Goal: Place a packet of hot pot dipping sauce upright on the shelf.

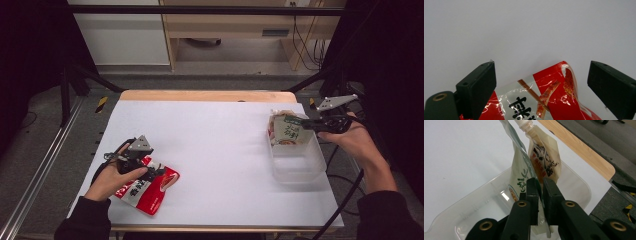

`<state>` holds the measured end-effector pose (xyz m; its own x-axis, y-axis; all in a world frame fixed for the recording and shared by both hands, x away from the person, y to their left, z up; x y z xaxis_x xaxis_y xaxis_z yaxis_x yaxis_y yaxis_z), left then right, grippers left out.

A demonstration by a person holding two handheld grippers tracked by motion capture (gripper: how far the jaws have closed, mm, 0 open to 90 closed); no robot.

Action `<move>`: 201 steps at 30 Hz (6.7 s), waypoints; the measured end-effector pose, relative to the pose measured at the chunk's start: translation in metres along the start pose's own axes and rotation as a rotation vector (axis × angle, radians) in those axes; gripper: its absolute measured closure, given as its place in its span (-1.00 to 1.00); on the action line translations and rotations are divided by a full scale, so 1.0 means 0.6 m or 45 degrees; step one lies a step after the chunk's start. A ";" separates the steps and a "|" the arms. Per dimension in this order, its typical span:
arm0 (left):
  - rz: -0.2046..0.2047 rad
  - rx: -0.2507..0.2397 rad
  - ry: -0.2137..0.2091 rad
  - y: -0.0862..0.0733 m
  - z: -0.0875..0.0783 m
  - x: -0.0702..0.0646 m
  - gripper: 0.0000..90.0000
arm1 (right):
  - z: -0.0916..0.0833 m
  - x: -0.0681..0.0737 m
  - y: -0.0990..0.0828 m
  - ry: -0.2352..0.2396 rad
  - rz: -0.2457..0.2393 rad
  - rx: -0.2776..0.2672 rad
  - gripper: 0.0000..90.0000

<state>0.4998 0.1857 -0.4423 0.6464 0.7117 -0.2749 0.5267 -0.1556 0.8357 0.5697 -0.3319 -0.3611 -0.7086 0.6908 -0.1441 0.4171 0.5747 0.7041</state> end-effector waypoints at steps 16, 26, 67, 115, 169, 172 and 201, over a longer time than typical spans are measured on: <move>-0.001 -0.007 0.010 0.001 -0.002 0.002 -0.81 | -0.009 0.022 0.021 -0.143 0.006 -0.010 -0.43; 0.007 0.003 0.039 -0.002 -0.002 0.007 -0.86 | -0.035 0.073 0.069 -0.210 -0.015 -0.084 -0.68; 0.009 -0.056 0.188 -0.016 -0.051 0.036 -0.88 | 0.200 0.414 0.125 0.048 -0.019 -0.167 -0.69; -0.076 0.004 0.448 -0.134 -0.188 0.149 -0.81 | 0.254 0.434 0.056 0.034 -0.009 -0.059 -0.73; -0.118 0.160 0.363 -0.145 -0.189 0.146 0.21 | 0.265 0.442 0.052 0.061 -0.042 -0.021 -0.72; -0.121 0.174 0.385 -0.144 -0.191 0.154 0.44 | 0.266 0.442 0.052 0.059 -0.047 -0.016 -0.72; 0.089 0.140 0.269 -0.011 -0.095 0.123 1.00 | 0.246 0.436 0.085 0.022 -0.093 -0.031 -0.67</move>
<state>0.5126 0.2785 -0.4410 0.5599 0.8221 -0.1032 0.5490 -0.2748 0.7894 0.4897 -0.0570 -0.4655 -0.7463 0.6398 -0.1835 0.3502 0.6120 0.7091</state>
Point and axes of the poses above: each handheld gripper's, and its own axes: z roughly forward along the jaws, y roughly out of its top, x roughly to its left, the point moved 3 cm from there along z, roughly forward along the jaws
